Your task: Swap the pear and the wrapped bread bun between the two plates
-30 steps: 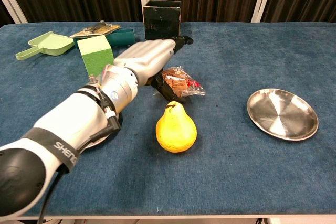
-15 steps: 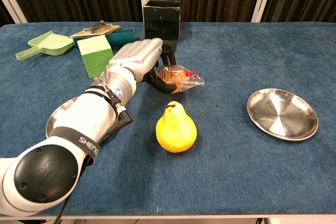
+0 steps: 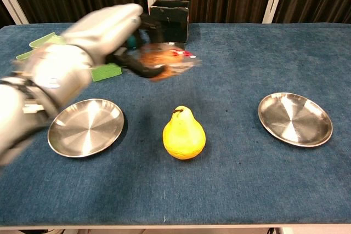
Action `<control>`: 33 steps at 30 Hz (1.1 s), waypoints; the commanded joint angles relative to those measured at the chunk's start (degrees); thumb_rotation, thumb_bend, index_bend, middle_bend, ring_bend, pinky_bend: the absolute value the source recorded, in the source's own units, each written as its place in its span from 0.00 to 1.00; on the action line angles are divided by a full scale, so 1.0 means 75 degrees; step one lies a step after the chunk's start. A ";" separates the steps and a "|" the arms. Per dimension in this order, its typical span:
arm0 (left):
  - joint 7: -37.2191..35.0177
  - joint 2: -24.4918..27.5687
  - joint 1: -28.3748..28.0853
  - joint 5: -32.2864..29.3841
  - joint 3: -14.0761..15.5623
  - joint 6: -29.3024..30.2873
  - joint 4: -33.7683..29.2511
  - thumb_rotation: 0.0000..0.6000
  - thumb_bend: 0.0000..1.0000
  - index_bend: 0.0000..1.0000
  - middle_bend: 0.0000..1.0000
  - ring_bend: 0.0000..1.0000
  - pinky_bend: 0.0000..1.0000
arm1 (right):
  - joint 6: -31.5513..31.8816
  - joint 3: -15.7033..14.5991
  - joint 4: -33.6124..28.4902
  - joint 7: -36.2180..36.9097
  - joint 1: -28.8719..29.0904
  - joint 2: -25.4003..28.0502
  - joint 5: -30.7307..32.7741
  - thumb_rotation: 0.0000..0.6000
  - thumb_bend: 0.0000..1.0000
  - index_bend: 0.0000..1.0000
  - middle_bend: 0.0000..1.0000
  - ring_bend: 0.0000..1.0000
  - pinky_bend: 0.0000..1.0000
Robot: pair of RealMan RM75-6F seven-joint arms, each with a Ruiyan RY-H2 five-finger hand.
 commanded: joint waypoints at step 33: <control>-0.1725 0.4289 0.3161 0.2892 0.3585 0.2189 -0.1119 1.00 0.00 0.00 0.00 0.00 0.22 | -0.1867 0.0074 -0.1229 -0.1058 0.1398 -0.0355 -0.0923 0.85 0.18 0.00 0.00 0.00 0.00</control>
